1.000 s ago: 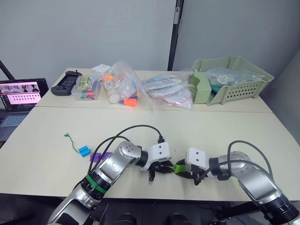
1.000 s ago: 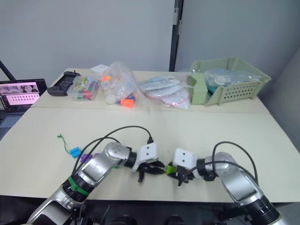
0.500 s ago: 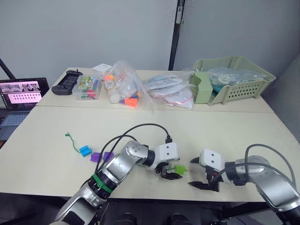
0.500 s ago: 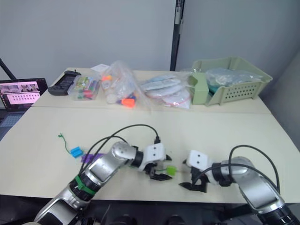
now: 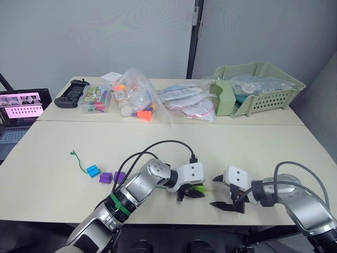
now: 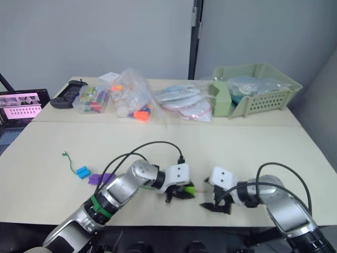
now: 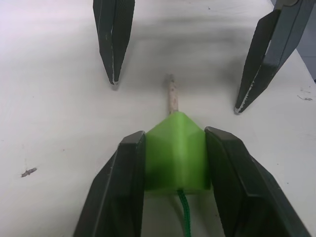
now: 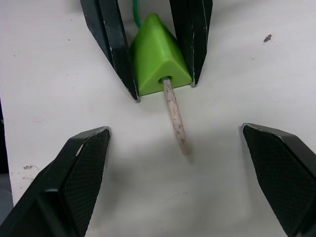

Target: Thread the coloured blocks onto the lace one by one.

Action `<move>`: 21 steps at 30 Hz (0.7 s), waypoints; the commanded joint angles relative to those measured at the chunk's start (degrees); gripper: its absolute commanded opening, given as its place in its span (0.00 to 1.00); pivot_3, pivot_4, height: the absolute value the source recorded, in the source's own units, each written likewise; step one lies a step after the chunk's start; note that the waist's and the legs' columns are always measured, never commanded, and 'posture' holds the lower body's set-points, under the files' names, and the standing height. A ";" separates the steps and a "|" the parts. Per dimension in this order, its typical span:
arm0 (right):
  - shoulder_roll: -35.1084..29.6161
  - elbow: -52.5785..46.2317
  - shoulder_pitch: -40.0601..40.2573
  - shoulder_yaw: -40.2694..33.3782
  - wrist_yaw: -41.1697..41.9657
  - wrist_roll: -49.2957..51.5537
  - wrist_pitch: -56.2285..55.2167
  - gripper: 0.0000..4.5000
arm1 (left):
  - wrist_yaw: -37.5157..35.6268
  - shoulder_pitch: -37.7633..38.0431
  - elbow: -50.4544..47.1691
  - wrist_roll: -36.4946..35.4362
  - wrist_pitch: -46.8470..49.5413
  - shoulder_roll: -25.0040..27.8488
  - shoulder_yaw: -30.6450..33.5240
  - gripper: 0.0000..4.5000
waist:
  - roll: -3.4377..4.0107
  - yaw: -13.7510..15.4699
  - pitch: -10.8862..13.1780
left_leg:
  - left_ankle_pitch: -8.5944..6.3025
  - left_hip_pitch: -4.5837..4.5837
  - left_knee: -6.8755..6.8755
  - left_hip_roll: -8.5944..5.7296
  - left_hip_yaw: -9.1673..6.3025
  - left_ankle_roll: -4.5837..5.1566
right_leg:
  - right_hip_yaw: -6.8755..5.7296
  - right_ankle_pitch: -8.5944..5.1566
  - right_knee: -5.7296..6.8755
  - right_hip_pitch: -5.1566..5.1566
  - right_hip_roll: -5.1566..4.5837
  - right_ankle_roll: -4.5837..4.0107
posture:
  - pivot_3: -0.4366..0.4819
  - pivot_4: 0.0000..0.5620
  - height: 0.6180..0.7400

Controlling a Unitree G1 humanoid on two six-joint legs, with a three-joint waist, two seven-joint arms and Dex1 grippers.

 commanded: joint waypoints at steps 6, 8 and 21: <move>1.18 0.25 -1.45 1.38 -0.13 -0.16 -0.87 0.89 | -2.02 0.67 -0.97 -0.09 0.49 1.72 -0.68 0.29 | 0.00 -0.16 0.00 | 0.00 0.02 0.00 0.01 0.00 0.00 | 0.00 0.00 0.01 0.00 0.01 0.00 | 0.48 0.27 1.00; 1.70 1.04 -1.99 2.01 -0.18 -0.54 -1.13 0.74 | -2.10 0.69 -1.12 -0.18 0.44 1.76 -0.75 0.29 | 0.00 -0.20 0.00 | 0.00 0.03 0.00 0.02 0.00 0.00 | 0.00 0.00 0.02 0.00 0.02 0.00 | 0.48 0.27 1.00; 1.62 4.30 -3.29 3.40 0.63 -1.03 -3.56 0.00 | -4.23 1.13 -2.00 -0.85 -0.68 4.71 0.49 0.29 | 0.00 -0.20 0.00 | 0.00 0.11 0.00 0.02 -0.01 0.00 | 0.02 0.00 0.05 0.05 0.02 0.00 | 0.48 0.27 1.00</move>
